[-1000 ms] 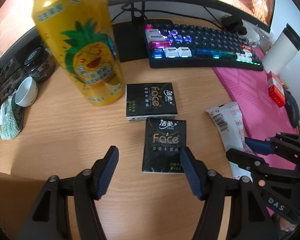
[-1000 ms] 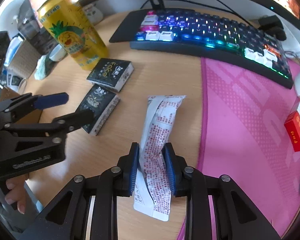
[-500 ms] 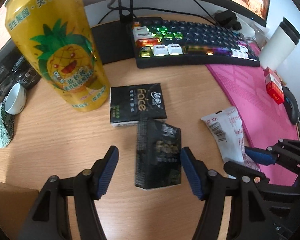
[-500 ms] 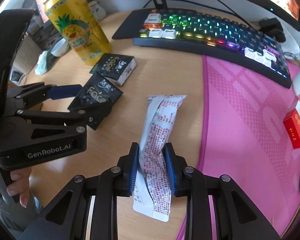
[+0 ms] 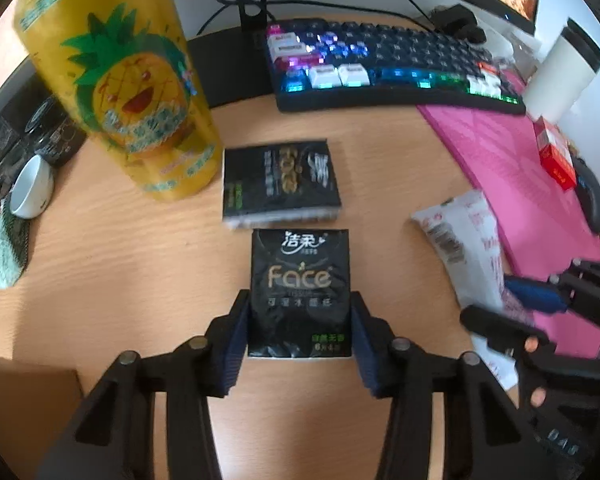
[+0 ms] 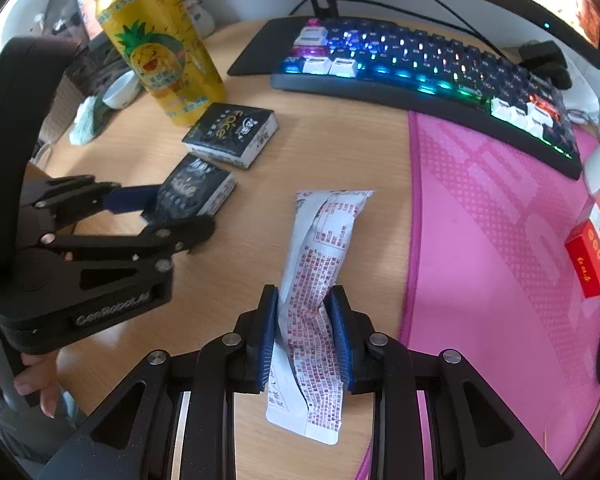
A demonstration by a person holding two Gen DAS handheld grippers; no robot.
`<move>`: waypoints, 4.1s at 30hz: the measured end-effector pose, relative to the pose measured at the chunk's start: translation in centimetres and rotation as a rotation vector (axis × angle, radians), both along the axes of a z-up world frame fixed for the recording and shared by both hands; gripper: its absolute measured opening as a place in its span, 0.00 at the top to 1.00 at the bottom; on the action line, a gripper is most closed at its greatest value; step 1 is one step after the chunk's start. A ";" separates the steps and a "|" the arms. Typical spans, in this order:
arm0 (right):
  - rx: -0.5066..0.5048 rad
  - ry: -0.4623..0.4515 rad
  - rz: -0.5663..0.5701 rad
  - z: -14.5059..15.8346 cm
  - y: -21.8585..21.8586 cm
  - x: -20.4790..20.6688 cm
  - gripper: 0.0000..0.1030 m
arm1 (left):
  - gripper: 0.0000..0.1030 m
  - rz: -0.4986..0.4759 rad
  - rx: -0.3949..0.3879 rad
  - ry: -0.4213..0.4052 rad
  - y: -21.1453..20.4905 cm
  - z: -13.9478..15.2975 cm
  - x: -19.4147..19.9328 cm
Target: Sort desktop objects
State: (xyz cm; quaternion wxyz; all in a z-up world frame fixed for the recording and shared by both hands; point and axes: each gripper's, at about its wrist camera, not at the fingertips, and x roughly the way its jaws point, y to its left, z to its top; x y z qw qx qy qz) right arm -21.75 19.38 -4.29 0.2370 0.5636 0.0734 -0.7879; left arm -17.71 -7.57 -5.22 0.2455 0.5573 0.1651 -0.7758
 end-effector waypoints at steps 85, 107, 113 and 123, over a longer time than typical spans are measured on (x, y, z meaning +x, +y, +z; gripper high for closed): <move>-0.010 -0.028 -0.066 -0.8 2.9 5.7 0.72 | 0.79 -0.076 0.018 0.030 6.3 0.5 6.4; 0.041 0.038 -0.017 -0.7 0.7 4.3 0.74 | 0.76 -0.057 -0.009 0.074 5.3 1.8 7.6; 0.010 0.051 0.023 1.1 0.0 4.8 0.75 | 0.80 -0.068 -0.022 0.067 5.3 2.4 8.1; -0.173 0.097 0.348 9.5 -9.4 7.7 0.75 | 0.80 0.042 -0.096 0.299 3.9 12.6 16.3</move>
